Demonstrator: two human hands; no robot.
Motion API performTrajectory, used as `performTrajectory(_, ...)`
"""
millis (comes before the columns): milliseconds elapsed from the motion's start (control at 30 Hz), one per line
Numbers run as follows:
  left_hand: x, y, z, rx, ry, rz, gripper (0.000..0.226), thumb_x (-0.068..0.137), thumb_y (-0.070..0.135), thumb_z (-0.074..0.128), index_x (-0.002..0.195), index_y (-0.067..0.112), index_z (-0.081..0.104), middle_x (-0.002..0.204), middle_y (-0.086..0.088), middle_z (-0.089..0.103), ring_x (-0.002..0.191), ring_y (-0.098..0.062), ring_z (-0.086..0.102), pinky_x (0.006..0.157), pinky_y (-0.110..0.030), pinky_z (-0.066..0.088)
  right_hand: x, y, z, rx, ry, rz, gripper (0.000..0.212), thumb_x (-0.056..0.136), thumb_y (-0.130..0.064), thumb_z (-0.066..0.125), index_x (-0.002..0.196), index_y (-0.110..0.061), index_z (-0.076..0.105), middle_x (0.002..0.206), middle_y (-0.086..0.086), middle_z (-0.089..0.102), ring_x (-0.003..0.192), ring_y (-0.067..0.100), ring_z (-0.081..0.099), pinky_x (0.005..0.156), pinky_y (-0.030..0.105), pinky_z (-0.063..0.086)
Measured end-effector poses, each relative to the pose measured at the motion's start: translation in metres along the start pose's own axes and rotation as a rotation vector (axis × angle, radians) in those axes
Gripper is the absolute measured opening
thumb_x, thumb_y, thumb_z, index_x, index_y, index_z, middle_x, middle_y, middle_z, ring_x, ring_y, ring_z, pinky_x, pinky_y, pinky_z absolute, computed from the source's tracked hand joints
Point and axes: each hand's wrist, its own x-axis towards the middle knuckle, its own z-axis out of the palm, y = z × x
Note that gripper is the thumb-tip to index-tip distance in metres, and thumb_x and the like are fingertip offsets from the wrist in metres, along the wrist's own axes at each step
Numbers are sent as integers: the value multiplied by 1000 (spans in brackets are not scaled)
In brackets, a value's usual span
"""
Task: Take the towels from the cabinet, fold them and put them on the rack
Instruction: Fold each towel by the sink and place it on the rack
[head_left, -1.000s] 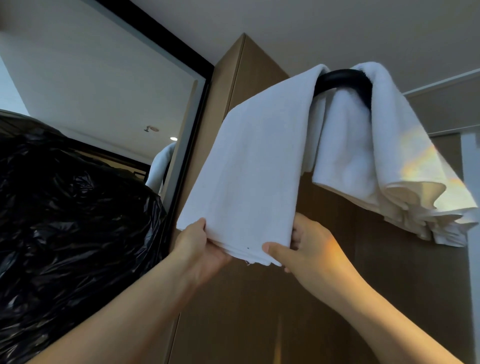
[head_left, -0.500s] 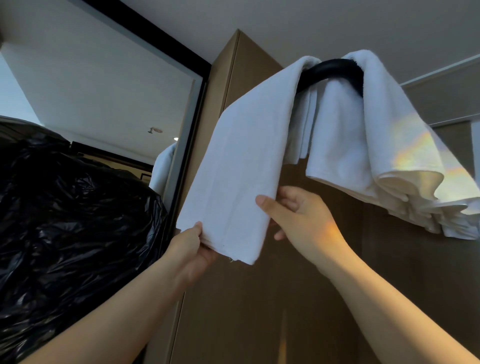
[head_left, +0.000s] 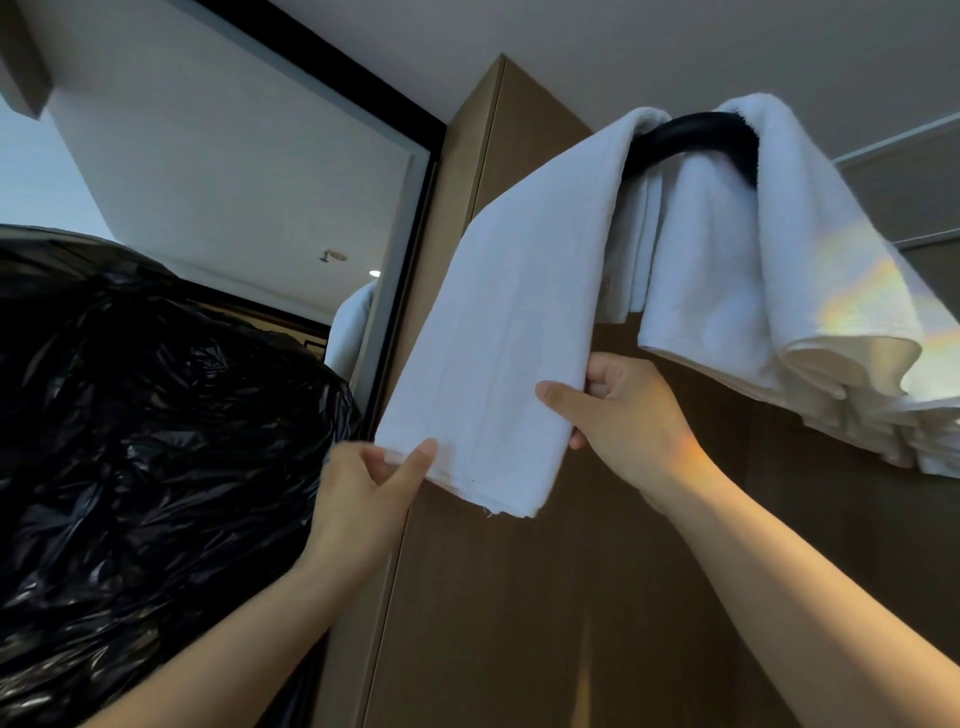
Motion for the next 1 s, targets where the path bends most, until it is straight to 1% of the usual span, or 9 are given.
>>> performTrajectory(67,-20,12,-5,40,97,332,46,76,59,68,105,28,51,101,12,56,93,-2,55,72,-15,41,1,-2,0,-13,-12,-1,10,90,-21,69,84,-29,67,76,-19,72,63,1,68,50,9,47)
performTrajectory(167,-39,29,3,188,-90,617,55,73,65,68,113,29,53,112,20,52,106,2,50,85,-12,41,4,-8,-3,-31,-36,-6,6,88,-22,72,88,-28,69,85,-14,74,66,1,69,52,10,48)
performTrajectory(300,-42,40,14,257,-71,633,76,73,52,75,133,19,43,125,10,46,112,-8,47,93,-25,43,10,-20,-9,-83,-94,3,5,87,-25,73,92,-25,72,89,-12,75,67,1,70,59,15,54)
performTrajectory(467,-38,44,18,384,-31,741,76,79,33,76,139,0,42,126,-8,54,115,-24,52,92,-41,46,16,-28,-11,-111,-180,-3,5,92,-32,66,93,-30,71,95,-16,74,78,-2,70,68,16,58)
performTrajectory(633,-38,42,16,400,11,730,74,82,31,65,145,6,35,123,-3,56,108,-19,54,85,-32,46,14,-24,-13,-96,-293,-47,25,94,-49,57,103,-32,73,103,-21,73,97,-5,66,84,19,51)
performTrajectory(700,-37,44,16,378,18,725,67,81,37,66,138,11,42,108,4,58,95,-14,54,76,-26,43,13,-22,-15,-23,-361,-17,39,88,-62,49,111,-37,69,114,-23,69,107,-7,62,94,23,48)
performTrajectory(800,-31,51,15,334,45,659,46,74,48,74,106,27,47,84,16,49,78,-6,48,62,-22,41,14,-20,-21,124,-429,76,69,80,-70,39,129,-27,61,131,-10,64,122,1,57,110,38,43)
performTrajectory(900,-20,54,13,309,75,585,25,74,20,73,82,15,50,72,3,53,69,-19,55,56,-37,48,13,-21,-27,124,-458,58,59,90,-65,28,121,-32,66,130,-14,64,124,-2,55,110,36,40)
performTrajectory(1000,-11,50,6,251,69,547,13,76,9,71,83,10,59,69,-6,59,64,-21,59,56,-46,52,9,-15,-36,25,-453,18,47,100,-57,27,121,-38,64,127,-23,63,122,-8,53,108,30,40)
